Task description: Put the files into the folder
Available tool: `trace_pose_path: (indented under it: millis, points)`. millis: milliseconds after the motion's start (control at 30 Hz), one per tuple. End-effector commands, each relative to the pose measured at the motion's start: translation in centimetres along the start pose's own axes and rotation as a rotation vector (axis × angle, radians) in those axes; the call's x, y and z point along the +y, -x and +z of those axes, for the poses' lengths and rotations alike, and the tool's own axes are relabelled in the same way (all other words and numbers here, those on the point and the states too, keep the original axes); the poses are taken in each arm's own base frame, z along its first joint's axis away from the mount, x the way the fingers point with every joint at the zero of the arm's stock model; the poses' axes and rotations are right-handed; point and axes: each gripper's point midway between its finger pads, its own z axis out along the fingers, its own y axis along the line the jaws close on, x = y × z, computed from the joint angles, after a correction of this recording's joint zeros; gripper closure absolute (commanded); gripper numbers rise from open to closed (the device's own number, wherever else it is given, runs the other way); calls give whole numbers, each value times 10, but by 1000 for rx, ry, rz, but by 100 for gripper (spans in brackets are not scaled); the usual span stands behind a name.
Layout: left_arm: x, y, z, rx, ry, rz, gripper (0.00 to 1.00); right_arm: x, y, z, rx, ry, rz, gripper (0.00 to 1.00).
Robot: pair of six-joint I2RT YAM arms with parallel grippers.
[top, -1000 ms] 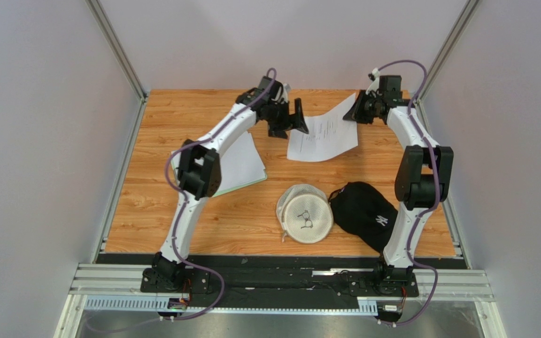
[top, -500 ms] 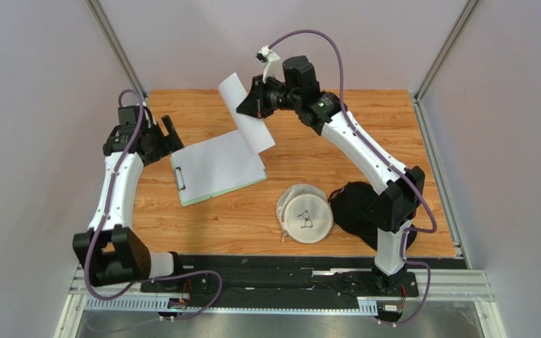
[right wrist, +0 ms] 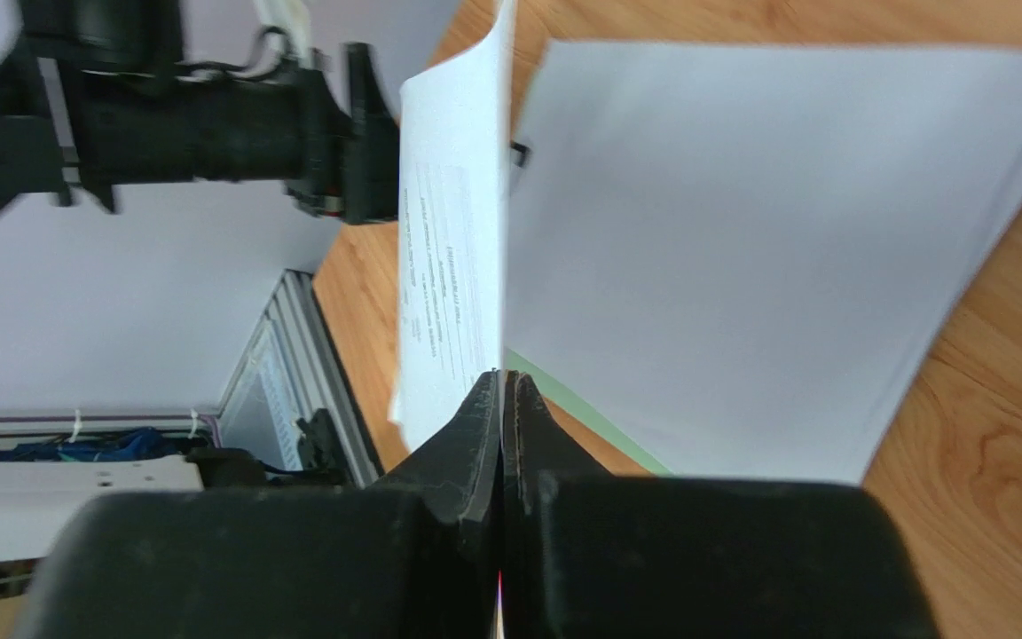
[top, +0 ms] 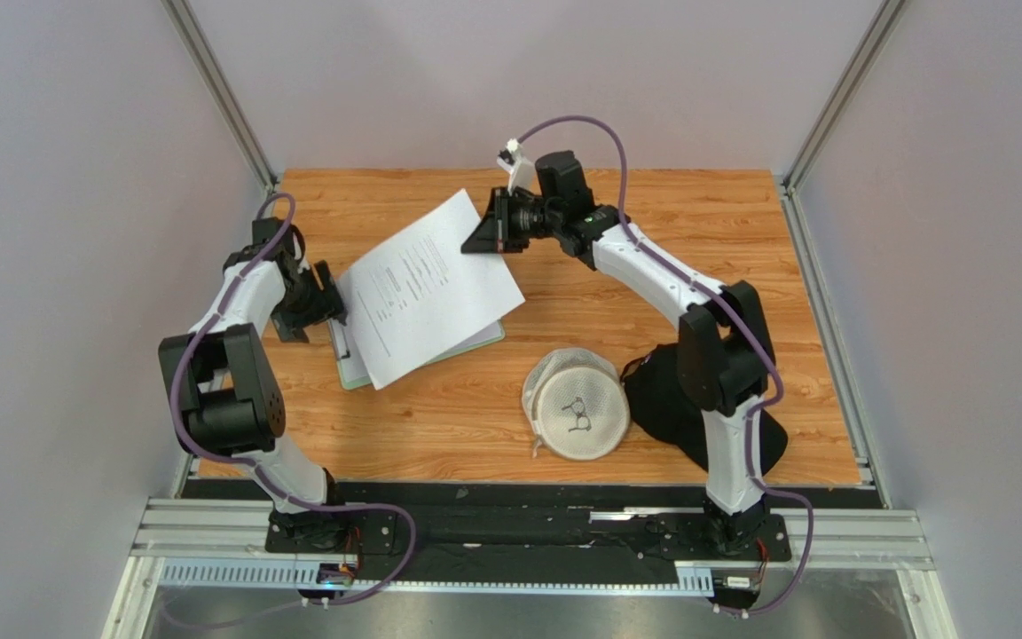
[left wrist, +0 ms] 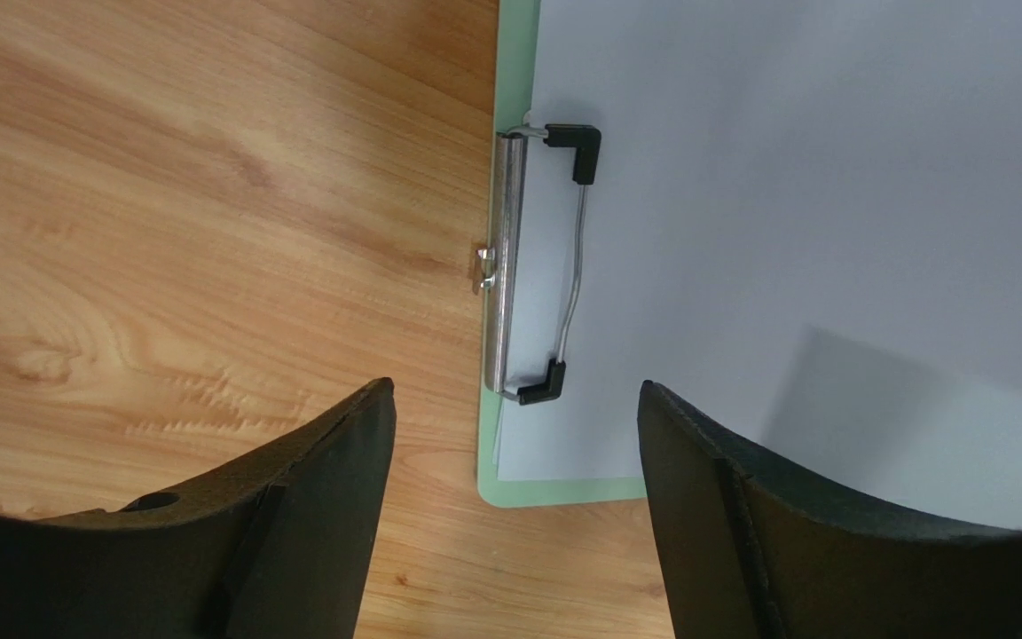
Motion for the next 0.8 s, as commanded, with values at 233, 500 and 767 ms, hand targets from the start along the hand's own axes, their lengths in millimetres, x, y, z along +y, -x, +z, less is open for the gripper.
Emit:
trace_pose_path:
  millis: [233,500,767]
  points:
    - [-10,7,32,75,-59,47,21,-101,-37,40,85,-79,87,100]
    - [-9,6,40,80,-25,53,27,-112,-28,51,29,-115,157,100]
    - [-9,8,53,102,37,97,32,-105,-13,59,-12,-115,156,100]
